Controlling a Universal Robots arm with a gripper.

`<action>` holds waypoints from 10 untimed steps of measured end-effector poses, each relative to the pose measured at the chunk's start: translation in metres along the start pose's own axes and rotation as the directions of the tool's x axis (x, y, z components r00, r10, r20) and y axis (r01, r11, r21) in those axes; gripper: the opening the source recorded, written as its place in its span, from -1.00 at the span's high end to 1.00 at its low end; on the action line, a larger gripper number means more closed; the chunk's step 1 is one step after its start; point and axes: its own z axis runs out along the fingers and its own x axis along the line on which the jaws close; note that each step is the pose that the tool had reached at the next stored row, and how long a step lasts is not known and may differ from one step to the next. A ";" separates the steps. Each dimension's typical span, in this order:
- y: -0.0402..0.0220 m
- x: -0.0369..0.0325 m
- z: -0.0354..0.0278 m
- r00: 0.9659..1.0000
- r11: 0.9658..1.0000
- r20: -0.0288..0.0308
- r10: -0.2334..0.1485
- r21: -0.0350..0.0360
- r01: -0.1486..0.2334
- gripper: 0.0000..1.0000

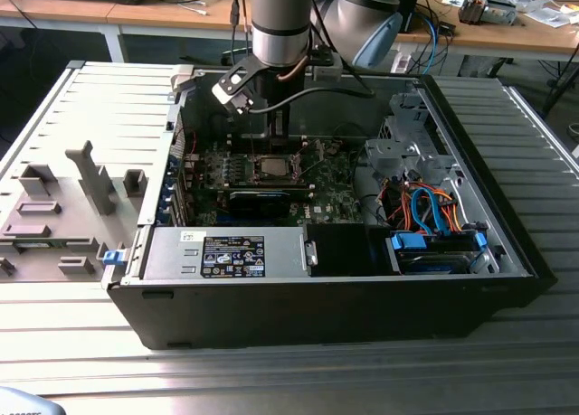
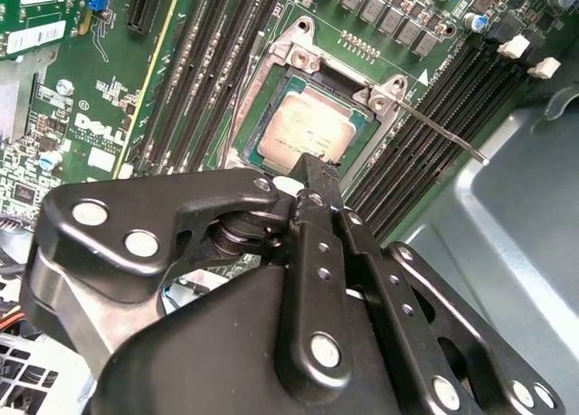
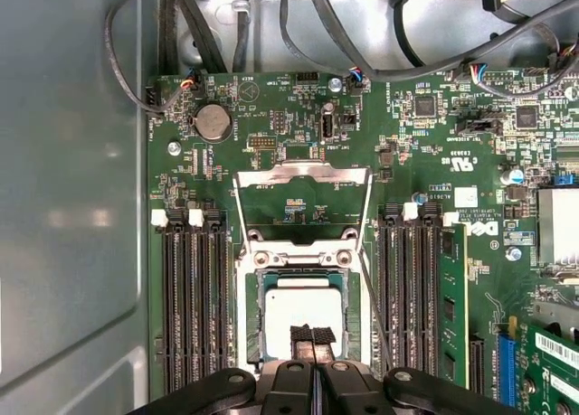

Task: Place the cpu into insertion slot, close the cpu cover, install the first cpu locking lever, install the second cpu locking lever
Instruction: 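Place the cpu into insertion slot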

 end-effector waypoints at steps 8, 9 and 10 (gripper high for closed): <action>0.0002 0.0001 -0.0080 1.000 1.000 0.000 0.000 0.000 0.000 0.79; 0.0003 0.0001 -0.0091 1.000 1.000 0.000 0.000 0.000 0.000 0.79; 0.0003 0.0001 -0.0108 1.000 1.000 0.000 0.000 0.000 0.000 0.79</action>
